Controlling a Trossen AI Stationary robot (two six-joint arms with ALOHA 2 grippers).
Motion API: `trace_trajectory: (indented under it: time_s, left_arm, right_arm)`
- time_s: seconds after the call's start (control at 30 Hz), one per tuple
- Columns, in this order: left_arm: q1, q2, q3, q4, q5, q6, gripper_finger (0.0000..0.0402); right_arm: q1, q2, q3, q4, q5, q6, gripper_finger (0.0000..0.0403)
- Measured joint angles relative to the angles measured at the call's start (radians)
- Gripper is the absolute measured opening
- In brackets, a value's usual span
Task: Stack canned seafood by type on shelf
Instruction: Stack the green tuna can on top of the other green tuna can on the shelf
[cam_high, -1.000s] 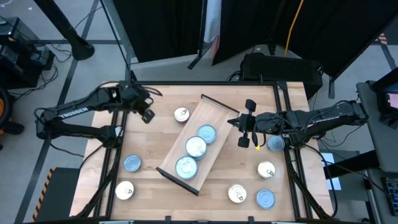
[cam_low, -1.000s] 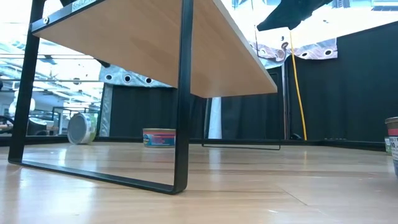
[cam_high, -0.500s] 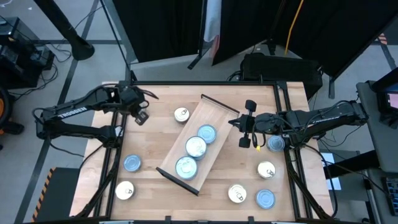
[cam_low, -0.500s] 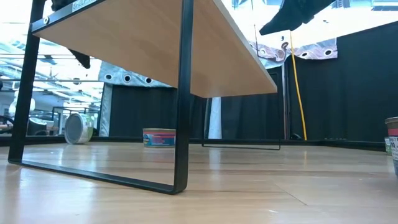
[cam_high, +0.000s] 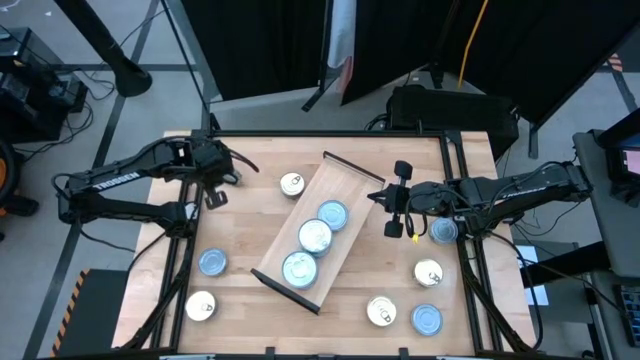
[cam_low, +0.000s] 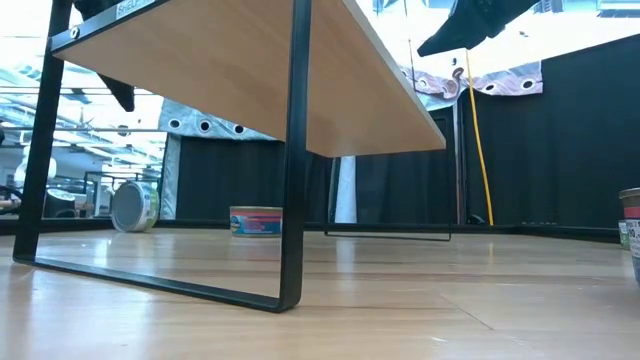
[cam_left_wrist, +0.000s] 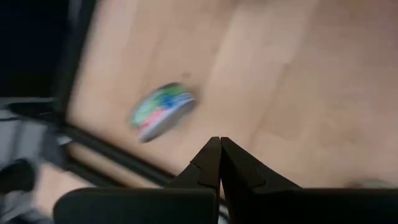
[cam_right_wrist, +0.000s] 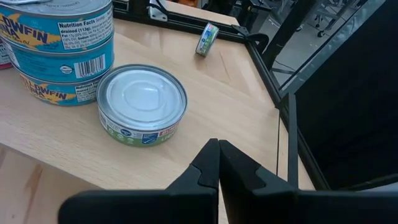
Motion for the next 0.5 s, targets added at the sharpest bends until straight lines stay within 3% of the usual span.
trace_trajectory:
  time_s: [0.1,0.2,0.3,0.37,0.5]
  left_arm:
    - [0.000,0.000,0.000,0.001,-0.031,0.027,0.0011]
    - [0.000,0.000,-0.003,0.011,-0.025,0.202,0.0011]
    - [0.010,0.004,-0.019,0.042,0.044,0.279,0.0025]
    - [0.021,0.016,-0.027,0.045,0.114,0.329,0.0049]
    - [0.023,0.065,-0.041,0.047,0.124,0.357,0.0123]
  right_arm:
    - [0.000,0.000,0.000,-0.012,0.000,0.000,0.0000]
    - [0.000,0.000,0.000,-0.015,0.000,-0.002,0.0000]
    - [0.000,0.000,0.000,-0.015,0.000,-0.004,0.0000]
    - [0.000,0.000,0.000,-0.015,0.000,-0.004,0.0000]
    - [0.000,0.000,0.000,-0.015,0.000,-0.004,0.0000]
